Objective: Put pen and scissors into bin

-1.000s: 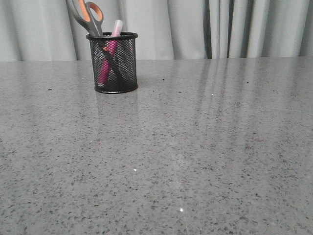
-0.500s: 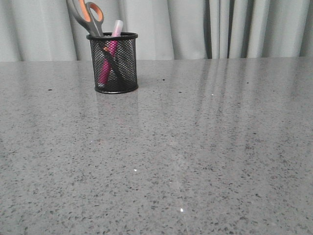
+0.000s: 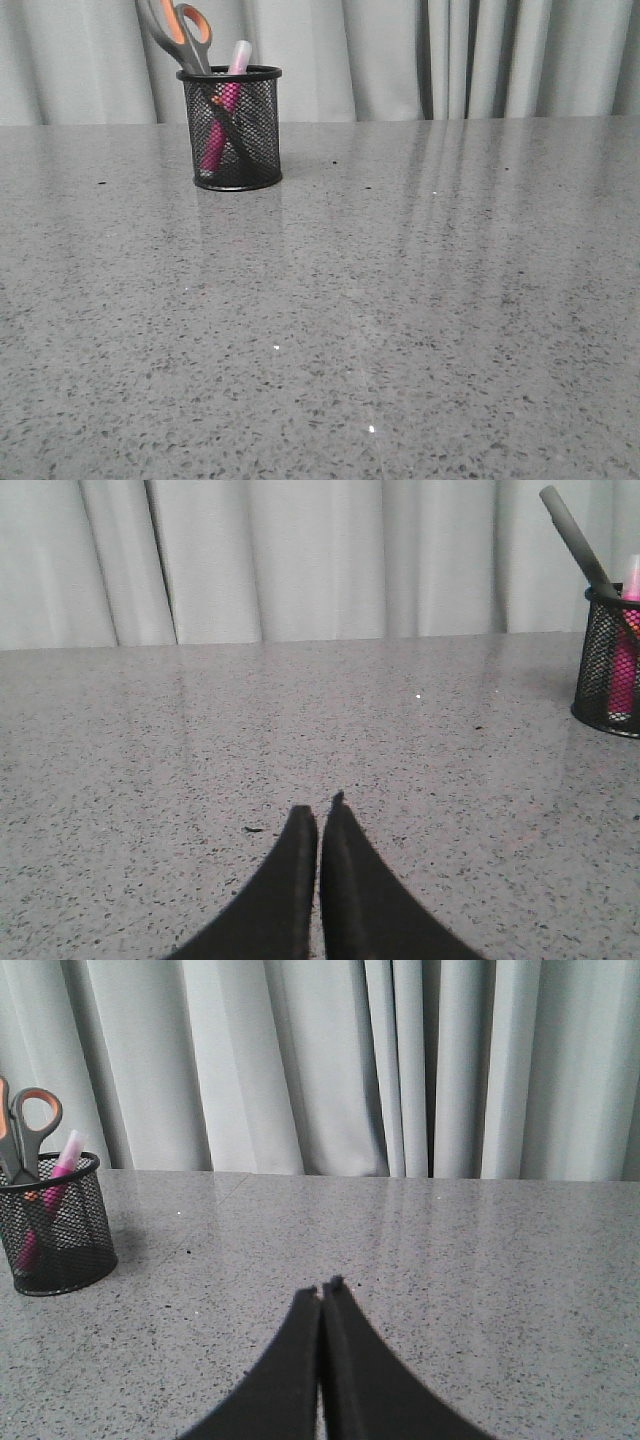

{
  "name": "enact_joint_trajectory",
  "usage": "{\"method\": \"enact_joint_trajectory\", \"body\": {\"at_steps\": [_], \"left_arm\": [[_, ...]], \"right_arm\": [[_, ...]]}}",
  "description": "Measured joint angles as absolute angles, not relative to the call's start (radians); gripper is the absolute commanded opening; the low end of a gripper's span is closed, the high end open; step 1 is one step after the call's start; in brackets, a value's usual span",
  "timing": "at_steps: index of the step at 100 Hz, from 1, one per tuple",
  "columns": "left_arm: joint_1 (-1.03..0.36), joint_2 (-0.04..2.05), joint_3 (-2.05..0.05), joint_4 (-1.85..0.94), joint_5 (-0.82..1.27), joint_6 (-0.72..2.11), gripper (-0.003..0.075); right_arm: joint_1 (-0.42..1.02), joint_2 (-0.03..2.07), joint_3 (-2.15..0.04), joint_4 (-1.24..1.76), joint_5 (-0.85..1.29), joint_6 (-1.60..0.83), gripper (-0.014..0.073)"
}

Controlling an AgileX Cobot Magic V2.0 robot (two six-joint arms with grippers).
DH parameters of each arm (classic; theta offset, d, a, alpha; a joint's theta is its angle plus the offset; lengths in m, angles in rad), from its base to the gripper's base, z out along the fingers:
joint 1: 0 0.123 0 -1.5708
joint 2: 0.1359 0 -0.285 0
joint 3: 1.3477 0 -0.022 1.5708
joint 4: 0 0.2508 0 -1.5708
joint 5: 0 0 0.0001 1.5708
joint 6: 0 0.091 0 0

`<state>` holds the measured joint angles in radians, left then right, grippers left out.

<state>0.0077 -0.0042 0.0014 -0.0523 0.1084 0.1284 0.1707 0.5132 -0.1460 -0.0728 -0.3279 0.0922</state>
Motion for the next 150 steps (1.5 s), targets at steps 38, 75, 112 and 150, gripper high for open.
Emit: {"method": "enact_joint_trajectory", "body": {"at_steps": [38, 75, 112, 150], "left_arm": [[0.008, -0.004, 0.001, -0.052, 0.108, 0.128, -0.0019], [0.005, -0.004, 0.001, -0.052, 0.108, 0.126, -0.0019], [0.005, -0.004, 0.001, -0.052, 0.111, 0.126, -0.0019], [0.005, -0.004, 0.001, -0.052, 0.111, 0.126, -0.0019]], "right_arm": [[0.171, 0.501, -0.146, -0.075, -0.316, 0.092, -0.0058], [0.109, 0.157, -0.056, -0.075, 0.022, 0.044, -0.0058], [0.043, -0.011, 0.011, -0.064, 0.136, 0.028, -0.0058], [0.043, -0.011, 0.011, -0.072, 0.145, 0.028, -0.0058]]}}
